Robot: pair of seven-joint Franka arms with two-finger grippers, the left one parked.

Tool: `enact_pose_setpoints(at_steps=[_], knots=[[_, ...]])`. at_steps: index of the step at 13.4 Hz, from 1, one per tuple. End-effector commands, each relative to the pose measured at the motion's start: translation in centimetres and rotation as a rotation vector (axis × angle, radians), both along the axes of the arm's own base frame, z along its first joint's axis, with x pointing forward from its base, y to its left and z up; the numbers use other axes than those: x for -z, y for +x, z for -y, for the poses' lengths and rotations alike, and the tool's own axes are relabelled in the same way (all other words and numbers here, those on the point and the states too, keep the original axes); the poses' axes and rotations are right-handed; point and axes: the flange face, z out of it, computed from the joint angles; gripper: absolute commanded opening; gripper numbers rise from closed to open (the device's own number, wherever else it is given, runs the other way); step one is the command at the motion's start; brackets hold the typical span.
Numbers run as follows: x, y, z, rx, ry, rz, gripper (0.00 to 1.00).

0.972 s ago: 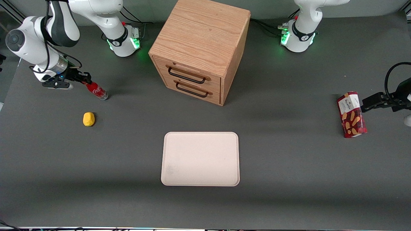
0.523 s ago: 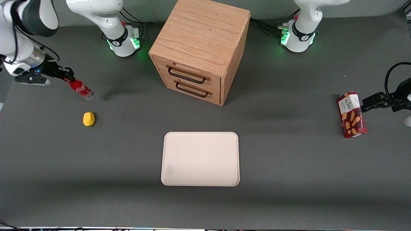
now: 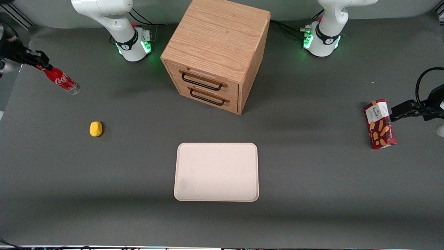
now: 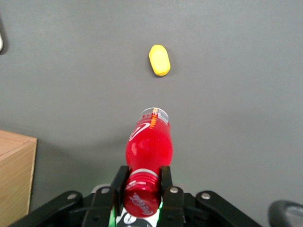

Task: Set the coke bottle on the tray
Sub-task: 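Lift the bottle with the right gripper off the table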

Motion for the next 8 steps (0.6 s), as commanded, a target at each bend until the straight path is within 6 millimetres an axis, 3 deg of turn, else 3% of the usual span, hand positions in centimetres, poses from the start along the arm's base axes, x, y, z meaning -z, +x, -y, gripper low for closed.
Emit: enact_pose_setpoints(at_steps=[1, 5, 8], knots=[[-4.7, 0.4, -0.3, -0.013, 0.027, -0.010, 0.00], [-6.4, 0.8, -0.6, -0.014, 0.038, -0.004, 0.00], [-7.5, 3.9, -2.7, -0.048, 0.056, 0.015, 0.00]])
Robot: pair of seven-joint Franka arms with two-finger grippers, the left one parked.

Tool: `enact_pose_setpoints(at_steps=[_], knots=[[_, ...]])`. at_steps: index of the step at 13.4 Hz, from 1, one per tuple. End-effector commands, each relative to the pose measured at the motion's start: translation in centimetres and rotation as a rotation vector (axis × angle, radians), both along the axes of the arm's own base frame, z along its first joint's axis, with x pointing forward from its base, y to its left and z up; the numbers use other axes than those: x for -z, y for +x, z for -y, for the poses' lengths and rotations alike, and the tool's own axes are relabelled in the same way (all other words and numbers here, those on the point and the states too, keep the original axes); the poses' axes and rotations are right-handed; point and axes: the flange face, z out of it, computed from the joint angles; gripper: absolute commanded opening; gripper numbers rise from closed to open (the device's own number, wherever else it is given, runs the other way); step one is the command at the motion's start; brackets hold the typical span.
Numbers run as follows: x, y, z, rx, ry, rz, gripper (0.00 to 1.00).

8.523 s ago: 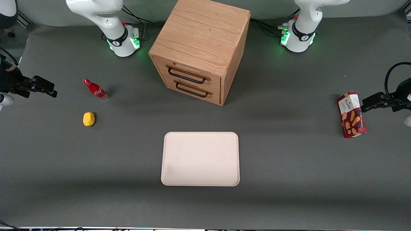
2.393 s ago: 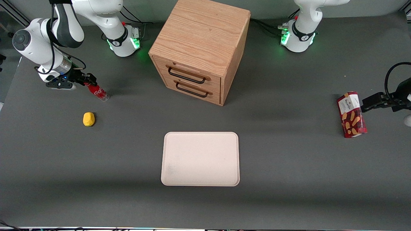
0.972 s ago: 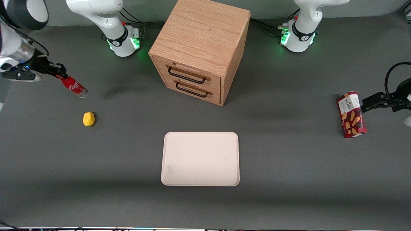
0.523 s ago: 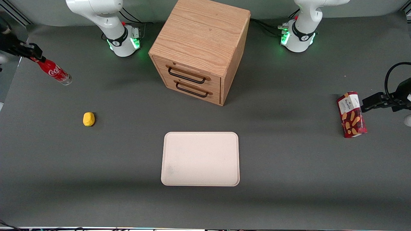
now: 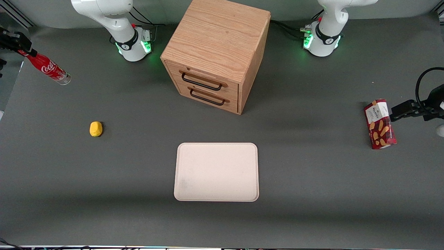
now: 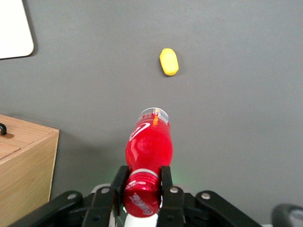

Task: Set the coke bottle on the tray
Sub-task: 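Lift the bottle with the right gripper off the table, then carry the bottle with the right gripper toward the white tray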

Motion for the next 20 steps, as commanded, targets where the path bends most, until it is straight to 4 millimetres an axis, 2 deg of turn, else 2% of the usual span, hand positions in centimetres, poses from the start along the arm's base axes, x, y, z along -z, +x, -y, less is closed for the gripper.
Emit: enact_pose_setpoints(at_steps=[1, 3, 6, 10, 12, 15, 20], knots=[[-1.8, 4.1, -2.3, -0.048, 0.033, 0.006, 0.00], [-2.0, 7.0, -4.8, -0.082, 0.050, 0.007, 0.00], [-2.5, 11.6, -10.6, -0.174, 0.052, 0.026, 0.00], [-1.0, 16.0, -18.1, -0.215, 0.049, 0.019, 0.00], [0.1, 17.4, -22.0, -0.210, 0.054, 0.007, 0.00], [1.6, 19.4, -26.1, -0.187, 0.071, -0.004, 0.00], [5.2, 21.3, -34.3, -0.033, 0.087, -0.048, 0.00]])
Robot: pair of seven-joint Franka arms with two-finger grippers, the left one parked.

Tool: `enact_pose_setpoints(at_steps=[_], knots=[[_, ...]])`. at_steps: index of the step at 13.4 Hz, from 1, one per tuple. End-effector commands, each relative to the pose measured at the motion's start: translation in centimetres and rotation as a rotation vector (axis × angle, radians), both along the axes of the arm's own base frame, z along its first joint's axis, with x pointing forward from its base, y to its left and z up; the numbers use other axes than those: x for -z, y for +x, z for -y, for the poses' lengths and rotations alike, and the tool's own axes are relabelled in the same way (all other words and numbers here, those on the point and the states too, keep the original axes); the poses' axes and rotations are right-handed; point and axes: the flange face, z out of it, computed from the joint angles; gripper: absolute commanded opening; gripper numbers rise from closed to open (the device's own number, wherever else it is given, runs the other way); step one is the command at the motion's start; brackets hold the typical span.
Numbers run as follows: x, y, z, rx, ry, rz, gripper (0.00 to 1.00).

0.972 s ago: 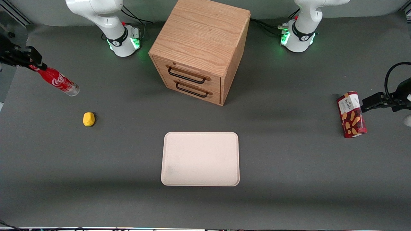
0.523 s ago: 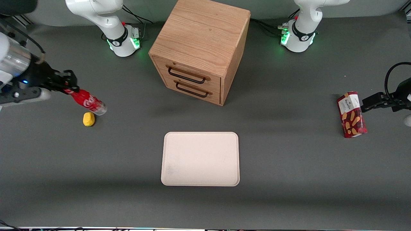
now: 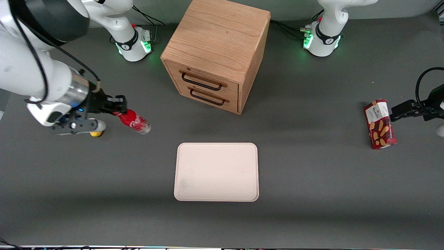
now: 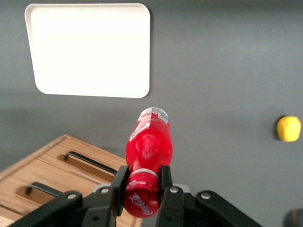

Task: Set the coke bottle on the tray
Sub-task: 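Carry the bottle with the right gripper toward the white tray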

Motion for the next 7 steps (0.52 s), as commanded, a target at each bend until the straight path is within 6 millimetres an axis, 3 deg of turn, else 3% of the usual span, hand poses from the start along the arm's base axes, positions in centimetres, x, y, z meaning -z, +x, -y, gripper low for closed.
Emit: enact_pose_setpoints(at_steps=[1, 4, 7], knots=[[1.3, 1.2, -4.1, 0.079, 0.007, -0.029, 0.00], [3.7, 1.4, -8.6, 0.141, -0.026, -0.015, 0.00], [4.9, 2.2, -9.3, 0.134, -0.033, 0.025, 0.00]])
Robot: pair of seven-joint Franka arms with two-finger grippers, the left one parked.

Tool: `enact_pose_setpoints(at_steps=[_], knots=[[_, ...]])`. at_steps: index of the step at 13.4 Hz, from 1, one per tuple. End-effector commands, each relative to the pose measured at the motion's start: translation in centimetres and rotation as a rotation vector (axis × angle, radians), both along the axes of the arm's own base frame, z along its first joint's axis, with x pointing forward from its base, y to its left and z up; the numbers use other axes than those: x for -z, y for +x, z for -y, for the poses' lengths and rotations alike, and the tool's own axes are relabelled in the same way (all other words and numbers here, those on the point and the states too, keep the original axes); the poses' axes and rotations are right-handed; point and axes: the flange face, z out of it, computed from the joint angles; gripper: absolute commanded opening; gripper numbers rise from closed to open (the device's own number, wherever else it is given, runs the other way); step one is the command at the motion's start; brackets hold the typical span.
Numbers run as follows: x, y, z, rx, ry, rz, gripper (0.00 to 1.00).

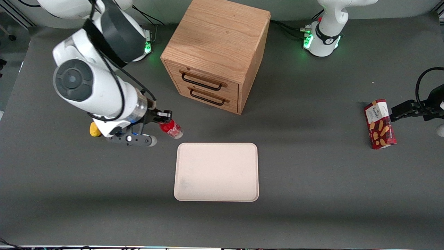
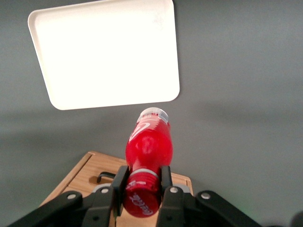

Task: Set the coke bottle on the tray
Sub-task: 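Carry the bottle with the right gripper toward the white tray, then lower the bottle onto the tray's edge and open the right gripper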

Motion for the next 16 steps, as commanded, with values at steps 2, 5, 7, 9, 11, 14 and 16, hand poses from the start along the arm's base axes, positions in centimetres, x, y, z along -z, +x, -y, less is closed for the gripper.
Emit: enact_pose_setpoints(at_steps=[2, 5, 7, 9, 11, 14, 16], knots=[[1.1, 2.3, 0.2, 0.026, -0.029, 0.074, 0.00], [4.6, 3.6, -0.9, 0.021, -0.039, 0.091, 0.00], [7.1, 4.8, -0.9, 0.019, -0.030, 0.103, 0.00], [9.2, 5.7, -1.0, 0.015, -0.037, 0.118, 0.00], [11.9, 6.6, -1.0, 0.016, -0.052, 0.122, 0.00], [15.4, 7.6, -0.7, 0.030, -0.055, 0.124, 0.00], [17.4, 7.7, -0.9, 0.031, -0.050, 0.128, 0.00]])
